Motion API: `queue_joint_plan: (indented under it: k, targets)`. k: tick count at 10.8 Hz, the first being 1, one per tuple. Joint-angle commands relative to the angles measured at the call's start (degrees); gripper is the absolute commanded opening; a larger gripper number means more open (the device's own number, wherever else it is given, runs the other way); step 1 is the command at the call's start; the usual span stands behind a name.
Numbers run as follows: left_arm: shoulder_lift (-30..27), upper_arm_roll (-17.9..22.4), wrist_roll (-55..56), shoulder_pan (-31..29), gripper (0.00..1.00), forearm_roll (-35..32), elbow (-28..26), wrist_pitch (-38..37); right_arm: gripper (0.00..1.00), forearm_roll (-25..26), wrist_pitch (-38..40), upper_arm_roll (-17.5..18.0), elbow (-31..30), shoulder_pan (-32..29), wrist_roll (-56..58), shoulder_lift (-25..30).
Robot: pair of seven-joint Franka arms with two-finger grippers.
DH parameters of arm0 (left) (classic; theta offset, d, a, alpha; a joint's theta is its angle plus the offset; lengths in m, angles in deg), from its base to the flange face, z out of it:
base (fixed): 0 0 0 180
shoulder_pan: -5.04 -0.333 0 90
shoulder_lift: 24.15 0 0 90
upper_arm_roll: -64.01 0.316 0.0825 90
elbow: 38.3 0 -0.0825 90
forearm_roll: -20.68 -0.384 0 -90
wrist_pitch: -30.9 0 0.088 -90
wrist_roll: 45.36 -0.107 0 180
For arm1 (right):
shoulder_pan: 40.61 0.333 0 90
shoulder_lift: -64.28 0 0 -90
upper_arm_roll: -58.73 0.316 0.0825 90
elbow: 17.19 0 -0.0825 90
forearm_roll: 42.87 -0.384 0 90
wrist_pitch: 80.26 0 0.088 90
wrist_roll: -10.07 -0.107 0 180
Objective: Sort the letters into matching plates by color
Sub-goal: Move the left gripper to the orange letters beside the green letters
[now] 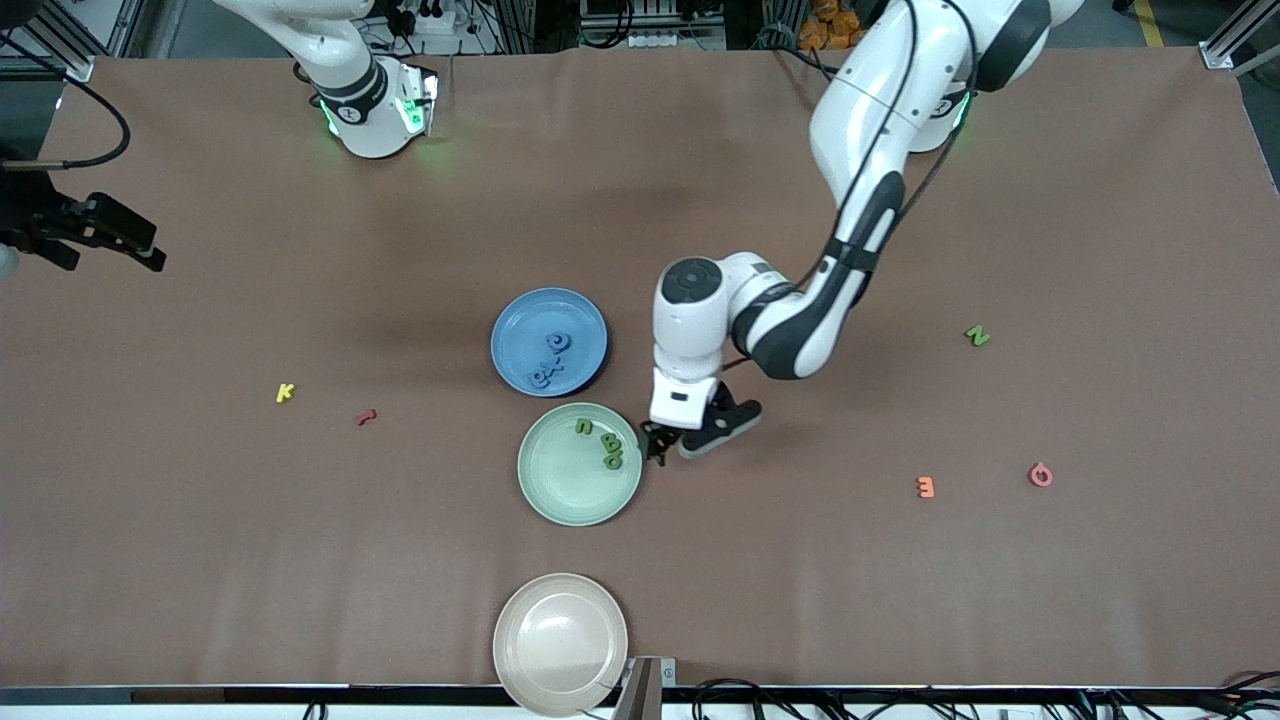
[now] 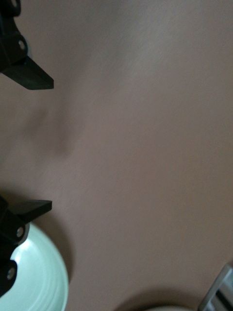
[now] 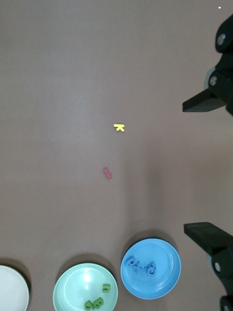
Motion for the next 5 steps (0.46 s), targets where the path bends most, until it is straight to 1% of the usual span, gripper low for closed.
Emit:
queue_joint_plan:
  k: [1,2,3,4,5]
  targets:
    - [-4.38,-17.19,-15.24,-19.5,1.0,1.66,-4.31,-11.28,1.0,-0.85,0.24,-0.02,-1.29,0.69,1.69,0.78]
    - [-4.38,-25.02,-21.57,-28.54,1.0,1.66,-4.23,-16.65,1.0,-0.76,0.24,0.07,-1.28,0.69,2.74,0.78]
    - [-4.29,-31.45,-27.03,-36.64,1.0,1.66,-4.31,-21.83,1.0,-0.67,0.24,0.07,-1.28,0.69,3.01,0.69]
    - [-4.38,-35.17,-31.26,-42.29,1.0,1.66,-4.4,-25.63,1.0,-0.67,0.59,0.07,-1.37,0.69,3.19,0.78]
    - [-4.38,-37.55,-33.91,-46.17,1.0,1.66,-4.4,-27.67,1.0,-0.67,1.37,0.07,-1.37,0.69,3.97,0.69]
